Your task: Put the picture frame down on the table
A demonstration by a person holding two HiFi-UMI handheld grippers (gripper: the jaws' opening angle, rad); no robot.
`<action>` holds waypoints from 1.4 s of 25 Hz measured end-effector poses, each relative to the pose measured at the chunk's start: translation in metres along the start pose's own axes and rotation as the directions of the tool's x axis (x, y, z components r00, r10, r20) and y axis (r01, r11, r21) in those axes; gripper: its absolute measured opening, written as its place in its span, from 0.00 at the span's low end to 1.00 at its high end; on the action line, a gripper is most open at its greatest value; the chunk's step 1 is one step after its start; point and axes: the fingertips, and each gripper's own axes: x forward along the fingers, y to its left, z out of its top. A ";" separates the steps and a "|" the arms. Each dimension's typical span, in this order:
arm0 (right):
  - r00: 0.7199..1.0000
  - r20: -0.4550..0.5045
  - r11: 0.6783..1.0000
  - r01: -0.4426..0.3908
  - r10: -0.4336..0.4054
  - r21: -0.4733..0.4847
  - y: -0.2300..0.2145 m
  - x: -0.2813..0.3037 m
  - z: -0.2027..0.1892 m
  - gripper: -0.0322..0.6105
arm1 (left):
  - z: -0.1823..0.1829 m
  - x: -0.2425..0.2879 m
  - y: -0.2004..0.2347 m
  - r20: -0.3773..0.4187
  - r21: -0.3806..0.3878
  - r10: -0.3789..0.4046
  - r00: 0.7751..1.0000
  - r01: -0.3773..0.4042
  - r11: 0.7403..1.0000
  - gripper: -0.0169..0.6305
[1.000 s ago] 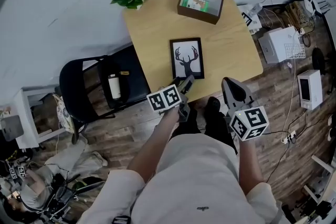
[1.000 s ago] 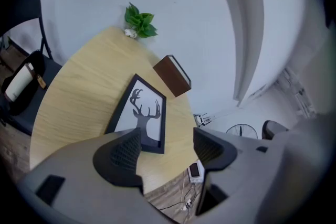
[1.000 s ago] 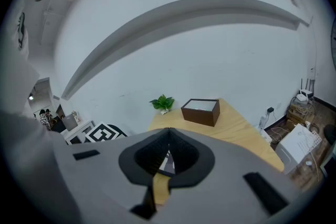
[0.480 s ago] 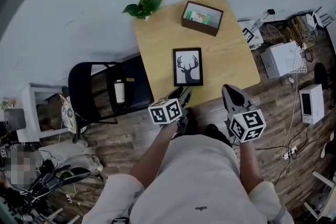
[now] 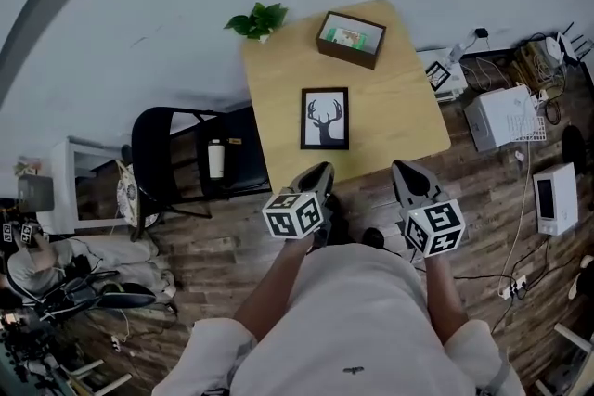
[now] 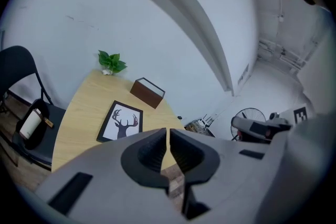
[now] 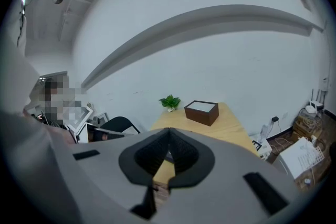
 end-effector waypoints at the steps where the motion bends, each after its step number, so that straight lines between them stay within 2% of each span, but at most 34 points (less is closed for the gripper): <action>1: 1.000 0.001 1.000 -0.008 0.008 -0.006 -0.001 -0.006 -0.001 0.05 | -0.001 -0.004 -0.008 0.010 0.020 0.003 1.000 -0.003 1.000 0.06; 5: 0.999 0.005 0.999 -0.040 0.041 -0.032 -0.003 -0.031 -0.005 0.05 | -0.008 -0.019 -0.041 0.044 0.083 0.006 0.999 -0.010 0.996 0.05; 9: 0.998 0.007 0.997 -0.065 0.065 -0.051 -0.002 -0.054 -0.010 0.05 | -0.019 -0.036 -0.065 0.067 0.097 0.011 0.998 -0.018 0.995 0.05; 16: 0.992 0.049 0.989 -0.112 0.118 -0.101 0.003 -0.090 -0.006 0.05 | -0.030 -0.064 -0.109 0.135 0.165 0.019 0.991 -0.041 0.985 0.04; 20: 0.986 0.077 0.984 -0.137 0.147 -0.117 0.009 -0.107 -0.004 0.05 | -0.032 -0.077 -0.131 0.171 0.229 0.016 0.985 -0.055 0.972 0.04; 26: 0.981 0.075 0.977 -0.167 0.177 -0.129 0.018 -0.125 -0.011 0.05 | -0.041 -0.094 -0.152 0.194 0.291 0.011 0.981 -0.068 0.954 0.04; 35: 0.981 0.105 0.978 -0.150 0.165 -0.143 0.019 -0.140 -0.010 0.05 | -0.041 -0.103 -0.166 0.214 0.318 -0.013 0.977 -0.057 0.946 0.04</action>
